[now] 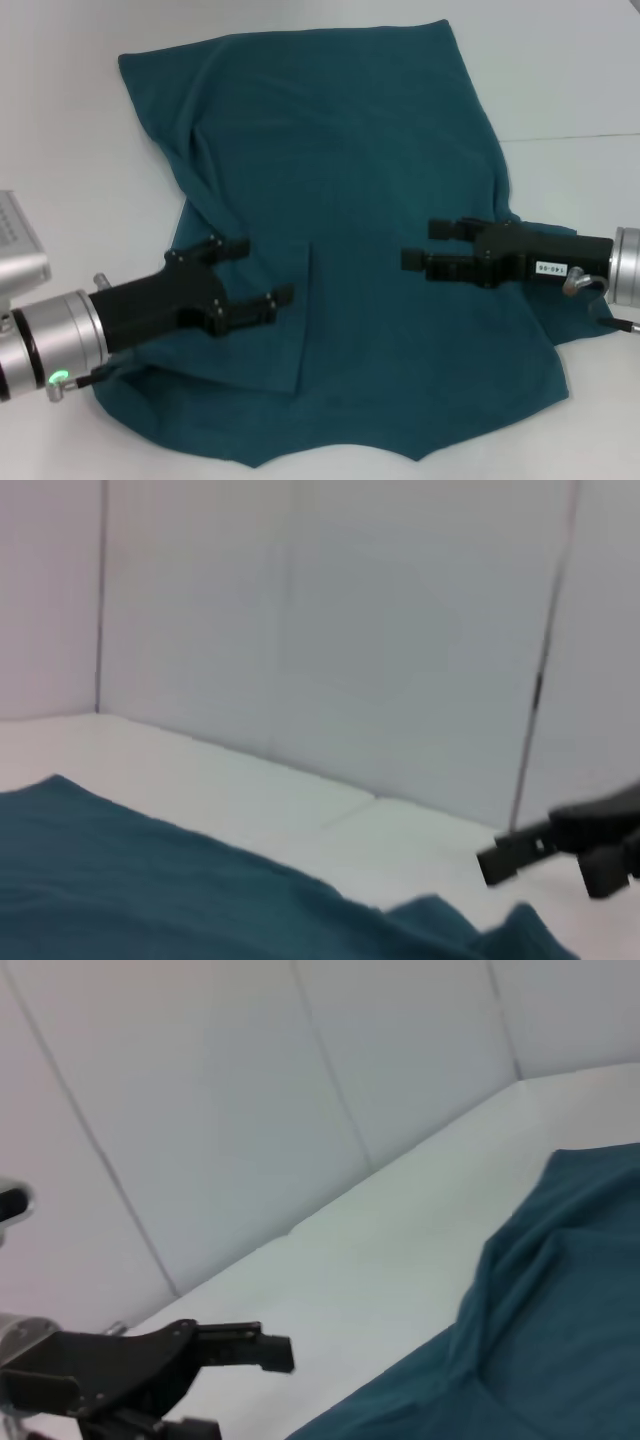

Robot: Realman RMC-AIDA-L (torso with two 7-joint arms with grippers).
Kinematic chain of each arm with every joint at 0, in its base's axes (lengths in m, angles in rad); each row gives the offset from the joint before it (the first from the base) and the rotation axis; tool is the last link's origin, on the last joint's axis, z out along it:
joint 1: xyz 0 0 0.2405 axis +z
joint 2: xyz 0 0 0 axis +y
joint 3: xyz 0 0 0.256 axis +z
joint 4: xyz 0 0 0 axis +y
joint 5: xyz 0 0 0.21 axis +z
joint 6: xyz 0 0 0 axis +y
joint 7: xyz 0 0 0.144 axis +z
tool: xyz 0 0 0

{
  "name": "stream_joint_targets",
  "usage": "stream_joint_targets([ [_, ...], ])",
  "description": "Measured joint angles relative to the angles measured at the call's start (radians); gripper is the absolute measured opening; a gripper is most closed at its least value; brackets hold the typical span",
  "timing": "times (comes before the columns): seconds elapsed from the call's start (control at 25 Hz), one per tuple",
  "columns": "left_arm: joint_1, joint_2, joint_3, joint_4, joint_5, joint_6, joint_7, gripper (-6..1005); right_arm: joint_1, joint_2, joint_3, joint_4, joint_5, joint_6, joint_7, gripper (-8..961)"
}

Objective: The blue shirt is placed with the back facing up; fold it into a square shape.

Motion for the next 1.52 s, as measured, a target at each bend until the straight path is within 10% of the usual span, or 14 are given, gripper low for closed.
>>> stream_joint_targets([
  [0.6, 0.001, 0.004, 0.008, -0.002, -0.029, -0.035, -0.036, 903, -0.046, -0.016, 0.072, -0.004, 0.000, 0.039, 0.156, 899],
  [1.52, -0.003, 0.005, 0.029, 0.071, 0.119, -0.013, -0.013, 906, -0.109, -0.121, 0.116, -0.016, -0.057, 0.210, 0.527, 900],
])
